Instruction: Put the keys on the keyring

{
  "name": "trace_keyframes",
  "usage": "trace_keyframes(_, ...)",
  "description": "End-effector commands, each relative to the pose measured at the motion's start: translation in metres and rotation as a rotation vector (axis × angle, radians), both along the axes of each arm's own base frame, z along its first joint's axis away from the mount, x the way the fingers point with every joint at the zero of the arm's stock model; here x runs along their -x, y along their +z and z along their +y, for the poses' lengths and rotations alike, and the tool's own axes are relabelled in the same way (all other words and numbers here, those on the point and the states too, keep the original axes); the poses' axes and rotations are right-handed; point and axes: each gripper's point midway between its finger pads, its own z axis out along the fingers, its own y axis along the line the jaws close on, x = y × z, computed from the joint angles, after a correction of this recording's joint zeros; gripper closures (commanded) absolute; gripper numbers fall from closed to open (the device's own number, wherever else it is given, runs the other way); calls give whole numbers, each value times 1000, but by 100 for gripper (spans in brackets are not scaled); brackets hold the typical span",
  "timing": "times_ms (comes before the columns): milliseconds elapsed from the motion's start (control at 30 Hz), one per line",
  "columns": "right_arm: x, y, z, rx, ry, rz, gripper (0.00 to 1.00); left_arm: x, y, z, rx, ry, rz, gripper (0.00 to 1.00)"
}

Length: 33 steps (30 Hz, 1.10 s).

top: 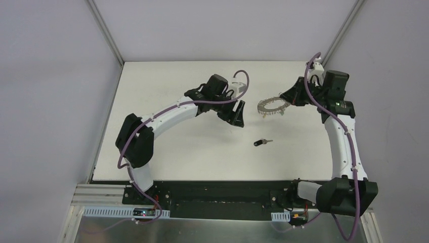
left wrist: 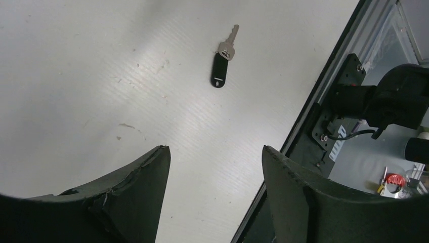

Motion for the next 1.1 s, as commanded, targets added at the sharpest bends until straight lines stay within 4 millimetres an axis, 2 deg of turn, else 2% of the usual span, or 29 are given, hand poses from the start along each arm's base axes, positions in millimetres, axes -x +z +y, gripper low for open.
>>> trace_keyframes(0, -1, 10, -34, -8, -168, -16, 100, -3, -8, -26, 18, 10, -32, 32)
trace_keyframes(233, -2, 3, -72, -10, -290, 0, 100, 19, -49, -59, -82, -70, -32, 35)
trace_keyframes(333, 0, -2, -79, -20, -307, 12, 100, 25, -58, -76, -140, -94, -47, 38)
trace_keyframes(467, 2, -10, -88, -22, -331, 20, 100, 23, -67, -94, -190, -69, -54, 41)
trace_keyframes(600, 5, -13, -90, -25, -338, 15, 100, 20, -85, -112, -222, -56, -36, 42)
trace_keyframes(700, 9, -12, -89, -31, -334, 5, 100, 15, -86, -122, -235, -33, -19, 44)
trace_keyframes(867, 11, -12, -89, -49, -336, -10, 100, 5, -97, -123, -285, 48, -10, 52)
trace_keyframes(1067, 13, -12, -87, -70, -327, -9, 100, 5, -111, -126, -310, 99, 45, 54)
